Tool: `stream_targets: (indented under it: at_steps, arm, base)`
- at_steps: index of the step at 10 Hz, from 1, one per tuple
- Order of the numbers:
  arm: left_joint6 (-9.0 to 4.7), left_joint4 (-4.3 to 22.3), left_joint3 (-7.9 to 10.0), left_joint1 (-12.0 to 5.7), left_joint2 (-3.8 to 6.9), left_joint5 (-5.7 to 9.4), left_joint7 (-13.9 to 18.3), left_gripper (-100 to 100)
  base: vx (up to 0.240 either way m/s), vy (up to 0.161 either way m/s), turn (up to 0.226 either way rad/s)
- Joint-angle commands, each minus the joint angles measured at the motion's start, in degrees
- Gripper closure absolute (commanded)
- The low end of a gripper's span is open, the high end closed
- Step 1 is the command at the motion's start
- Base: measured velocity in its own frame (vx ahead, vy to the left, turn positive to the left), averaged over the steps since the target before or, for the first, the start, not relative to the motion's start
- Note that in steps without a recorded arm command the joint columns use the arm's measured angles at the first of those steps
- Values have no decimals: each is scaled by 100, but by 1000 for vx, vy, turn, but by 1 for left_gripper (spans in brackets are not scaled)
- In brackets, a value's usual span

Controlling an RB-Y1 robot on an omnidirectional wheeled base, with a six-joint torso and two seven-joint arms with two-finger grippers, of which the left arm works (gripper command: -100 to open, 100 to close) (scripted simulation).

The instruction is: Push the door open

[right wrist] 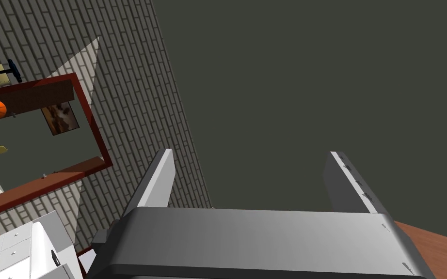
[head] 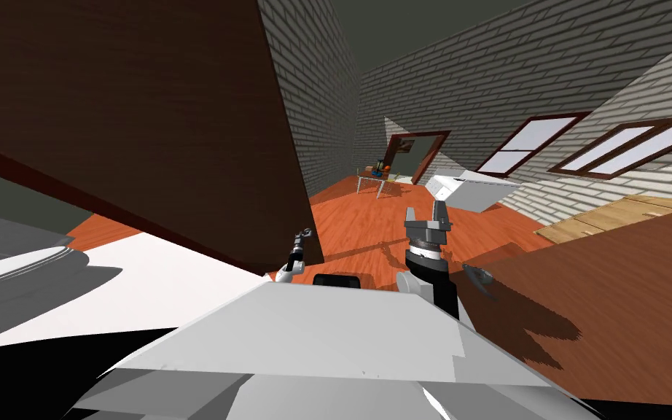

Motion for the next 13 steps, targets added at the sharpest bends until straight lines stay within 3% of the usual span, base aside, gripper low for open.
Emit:
stream_targets:
  at_steps: [1,13]
  arm:
    - [-37,-14,131,-23,62,70,-41,100]
    - [-62,35,821,-7,100,469,-291,100]
  base:
    - [211,-85,68]
    - [199,-60,62]
